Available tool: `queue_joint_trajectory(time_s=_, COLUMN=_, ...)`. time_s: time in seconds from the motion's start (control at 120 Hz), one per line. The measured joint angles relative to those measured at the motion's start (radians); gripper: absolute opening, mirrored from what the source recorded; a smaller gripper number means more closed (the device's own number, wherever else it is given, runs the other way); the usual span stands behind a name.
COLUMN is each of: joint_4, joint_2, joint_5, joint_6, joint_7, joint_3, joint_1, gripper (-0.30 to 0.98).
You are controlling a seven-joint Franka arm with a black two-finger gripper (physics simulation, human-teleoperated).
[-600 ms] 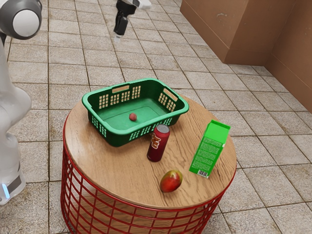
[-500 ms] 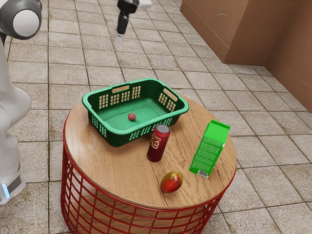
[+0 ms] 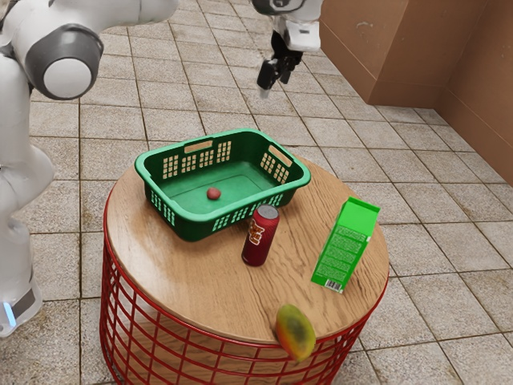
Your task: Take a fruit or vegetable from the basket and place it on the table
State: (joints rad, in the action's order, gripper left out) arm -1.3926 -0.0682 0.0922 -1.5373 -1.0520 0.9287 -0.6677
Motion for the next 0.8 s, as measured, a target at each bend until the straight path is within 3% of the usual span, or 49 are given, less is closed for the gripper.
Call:
queue_joint_trajectory(time_s=0.183, joint_4=-0.098, joint_2=-0.104, joint_5=-0.149, joint_6=-0.105, joint_7=-0.086, joint_3=-0.002, joint_1=0.084, gripper=0.68)
queue_joint_trajectory(time_s=0.35, joint_4=-0.250, joint_2=-0.125, joint_5=-0.221, joint_6=-0.207, joint_7=-0.159, joint_3=-0.006, joint_1=0.101, gripper=0.68)
queue_joint_trajectory(time_s=0.533, joint_4=-0.315, joint_2=-0.127, joint_5=-0.252, joint_6=-0.300, joint_7=-0.225, joint_3=-0.012, joint_1=0.052, gripper=0.68)
queue_joint_trajectory(time_s=0.592, joint_4=-0.371, joint_2=-0.034, joint_5=-0.244, joint_6=-0.313, joint_7=-0.241, joint_3=-0.005, joint_1=0.000, gripper=0.68)
queue_joint_trajectory(time_s=0.675, joint_4=-0.465, joint_2=0.141, joint_5=-0.152, joint_6=-0.312, joint_7=-0.253, joint_3=-0.012, joint_1=-0.049, gripper=0.68)
queue_joint_trajectory(time_s=0.8, joint_4=-0.641, joint_2=0.201, joint_5=-0.060, joint_6=-0.352, joint_7=-0.266, joint_3=-0.014, joint_1=-0.050, gripper=0.69)
